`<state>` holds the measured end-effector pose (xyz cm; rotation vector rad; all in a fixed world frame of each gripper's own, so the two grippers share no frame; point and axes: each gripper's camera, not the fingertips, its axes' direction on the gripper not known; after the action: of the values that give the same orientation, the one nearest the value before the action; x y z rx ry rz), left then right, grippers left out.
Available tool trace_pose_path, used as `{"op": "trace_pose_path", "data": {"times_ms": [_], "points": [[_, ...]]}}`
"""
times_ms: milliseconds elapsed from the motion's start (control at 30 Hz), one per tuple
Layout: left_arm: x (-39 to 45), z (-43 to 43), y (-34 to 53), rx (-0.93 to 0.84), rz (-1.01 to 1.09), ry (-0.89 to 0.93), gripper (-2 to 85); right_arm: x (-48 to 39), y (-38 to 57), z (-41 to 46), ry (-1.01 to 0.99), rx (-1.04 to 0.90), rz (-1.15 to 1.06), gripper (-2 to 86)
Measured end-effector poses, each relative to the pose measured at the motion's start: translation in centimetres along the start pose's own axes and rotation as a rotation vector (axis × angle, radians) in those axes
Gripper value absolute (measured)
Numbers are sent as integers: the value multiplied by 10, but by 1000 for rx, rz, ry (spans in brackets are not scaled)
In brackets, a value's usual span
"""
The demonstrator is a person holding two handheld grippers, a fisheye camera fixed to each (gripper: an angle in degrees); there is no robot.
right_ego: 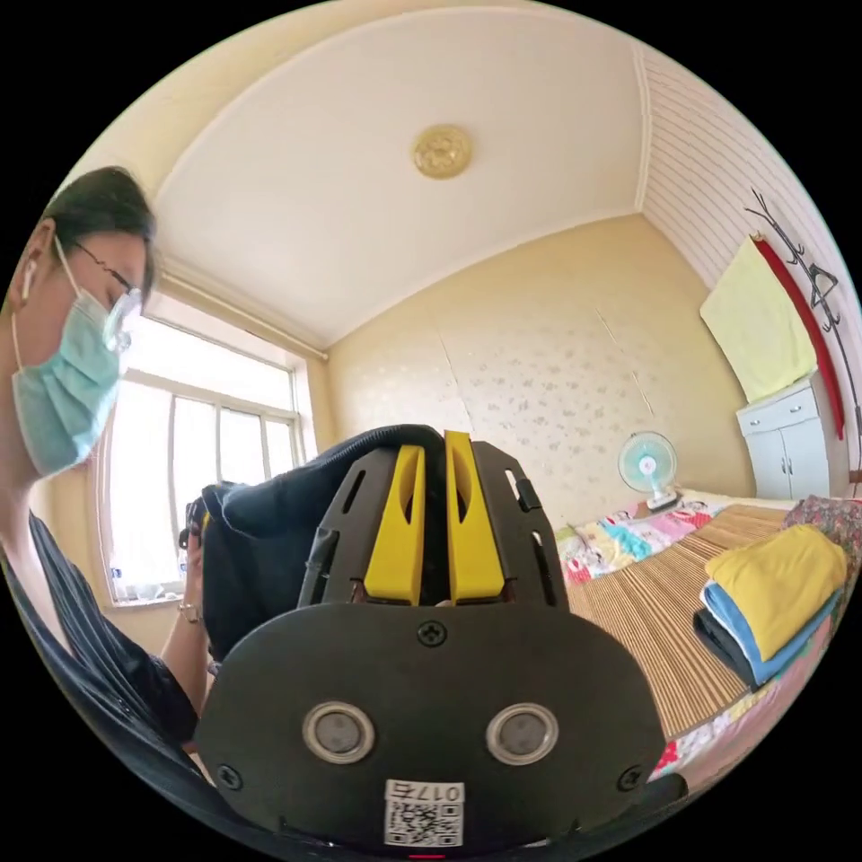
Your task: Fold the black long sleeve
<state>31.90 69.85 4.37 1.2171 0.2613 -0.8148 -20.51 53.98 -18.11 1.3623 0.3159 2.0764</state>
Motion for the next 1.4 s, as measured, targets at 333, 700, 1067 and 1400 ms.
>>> {"op": "trace_pose_path", "data": {"times_ms": [333,700,1067,1400], "points": [[-111,92,-76,-103,-289,-479,23,18,-52,180,149,-255,-142,54],[-355,212,111,-728,-741,-811,127,203,155,464,241,-1030,-8,94],[-212,231,261,-826,-896,-791,120,155,375,330,338,-1424,-120,100],[-128,277,290,-910,-1065,-584,33,143,361,262,623,-1499,-78,38]]}}
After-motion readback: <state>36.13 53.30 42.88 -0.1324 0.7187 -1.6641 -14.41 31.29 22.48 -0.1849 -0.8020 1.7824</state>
